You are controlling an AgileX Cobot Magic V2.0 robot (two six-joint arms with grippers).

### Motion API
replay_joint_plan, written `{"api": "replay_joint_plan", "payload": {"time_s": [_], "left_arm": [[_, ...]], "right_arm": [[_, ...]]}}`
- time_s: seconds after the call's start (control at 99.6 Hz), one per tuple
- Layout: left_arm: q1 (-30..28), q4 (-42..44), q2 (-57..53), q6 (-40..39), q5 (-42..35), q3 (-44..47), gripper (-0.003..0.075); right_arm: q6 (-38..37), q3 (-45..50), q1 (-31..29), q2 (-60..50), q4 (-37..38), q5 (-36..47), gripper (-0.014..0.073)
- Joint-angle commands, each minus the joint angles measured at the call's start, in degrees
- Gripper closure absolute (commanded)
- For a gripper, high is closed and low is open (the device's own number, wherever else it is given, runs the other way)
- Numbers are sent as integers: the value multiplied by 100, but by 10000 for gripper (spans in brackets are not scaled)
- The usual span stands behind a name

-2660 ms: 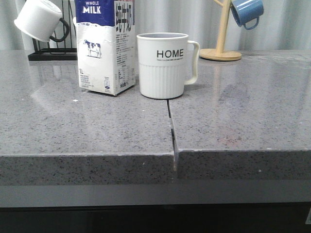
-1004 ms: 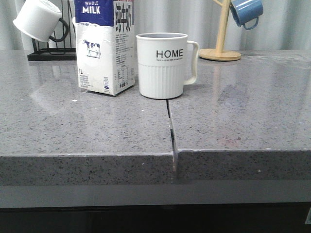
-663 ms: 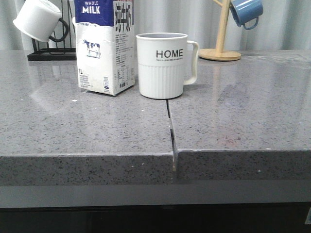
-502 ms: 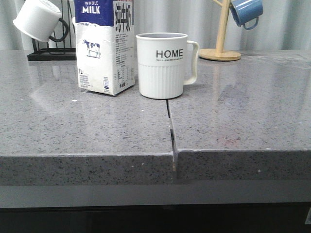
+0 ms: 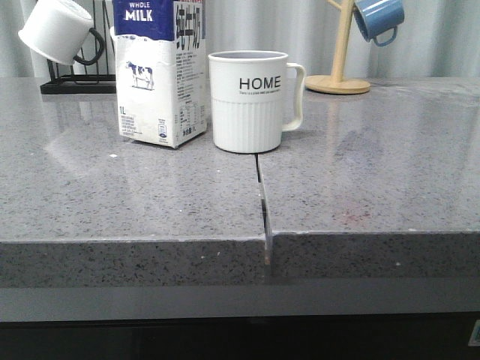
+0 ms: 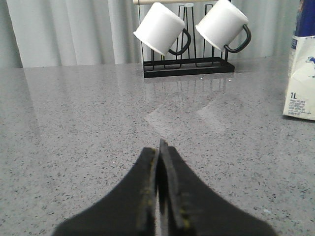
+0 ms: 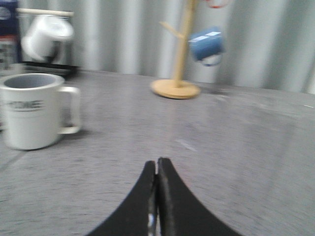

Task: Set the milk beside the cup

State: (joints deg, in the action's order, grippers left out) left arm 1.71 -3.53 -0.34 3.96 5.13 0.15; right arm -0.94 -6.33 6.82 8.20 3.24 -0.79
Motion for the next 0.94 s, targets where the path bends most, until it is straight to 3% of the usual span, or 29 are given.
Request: {"api": "replay_joint_plan", "payload": {"time_s": [0.0, 0.191, 0.301, 0.934], "left_arm": [[-18, 0, -184, -58, -414, 239, 741], [-18, 0, -184, -58, -414, 239, 741], [-18, 0, -184, -58, -414, 239, 741], [-18, 0, -184, -58, -414, 239, 741]], "right_arm": [[-69, 71, -566, -125, -35, 540, 661], [-389, 699, -1069, -854, -35, 516, 661], [-384, 689, -1077, -989, 18, 123, 661], [-384, 694, -1071, -999, 18, 298, 661]]}}
